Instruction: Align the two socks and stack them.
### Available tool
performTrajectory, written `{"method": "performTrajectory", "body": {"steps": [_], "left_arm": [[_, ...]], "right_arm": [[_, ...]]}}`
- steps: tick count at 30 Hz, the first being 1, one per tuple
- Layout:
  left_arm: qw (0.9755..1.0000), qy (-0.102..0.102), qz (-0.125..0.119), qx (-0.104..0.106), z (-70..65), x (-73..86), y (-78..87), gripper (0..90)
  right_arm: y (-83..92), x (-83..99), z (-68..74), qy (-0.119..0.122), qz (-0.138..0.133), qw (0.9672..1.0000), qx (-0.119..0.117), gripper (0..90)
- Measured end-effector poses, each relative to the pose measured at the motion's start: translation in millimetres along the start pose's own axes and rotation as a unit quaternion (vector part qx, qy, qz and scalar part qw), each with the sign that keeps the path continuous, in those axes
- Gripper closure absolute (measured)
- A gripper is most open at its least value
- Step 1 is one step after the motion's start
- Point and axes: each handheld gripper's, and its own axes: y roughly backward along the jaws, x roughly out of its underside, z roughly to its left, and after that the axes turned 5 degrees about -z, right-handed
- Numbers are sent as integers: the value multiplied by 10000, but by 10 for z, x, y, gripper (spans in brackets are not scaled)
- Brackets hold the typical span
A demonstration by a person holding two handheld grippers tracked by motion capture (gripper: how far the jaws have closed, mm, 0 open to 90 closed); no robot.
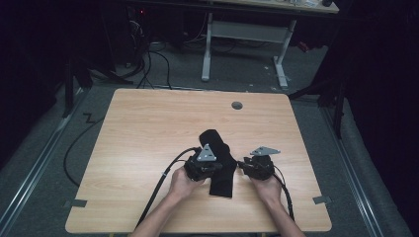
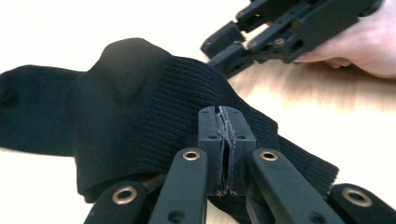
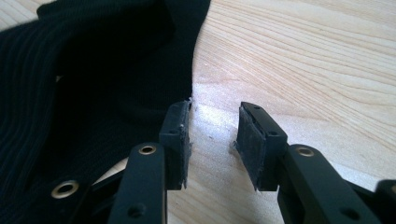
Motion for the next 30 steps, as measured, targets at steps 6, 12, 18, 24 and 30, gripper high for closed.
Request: {"method": "performTrajectory", "body": {"steps": [6, 12, 18, 24, 30], "left_arm": [[9998, 175, -10, 48, -28, 99, -49, 868], [9995, 253, -114, 144, -49, 153, -26, 868], [9991, 105, -218, 338, -138, 125, 56, 868], [9982, 76, -156, 581, -173, 153, 38, 868], [9980, 235, 101, 581, -140, 258, -67, 819]], "right_arm": [[-108, -97, 15, 93, 49, 9999, 56, 630], [-197, -173, 28, 127, 85, 9998, 127, 629], [-252, -213, 55, 208, 85, 9996, 195, 623], [-280, -224, 80, 263, 60, 9994, 233, 622], [-290, -227, 82, 241, 40, 9995, 214, 597]]}}
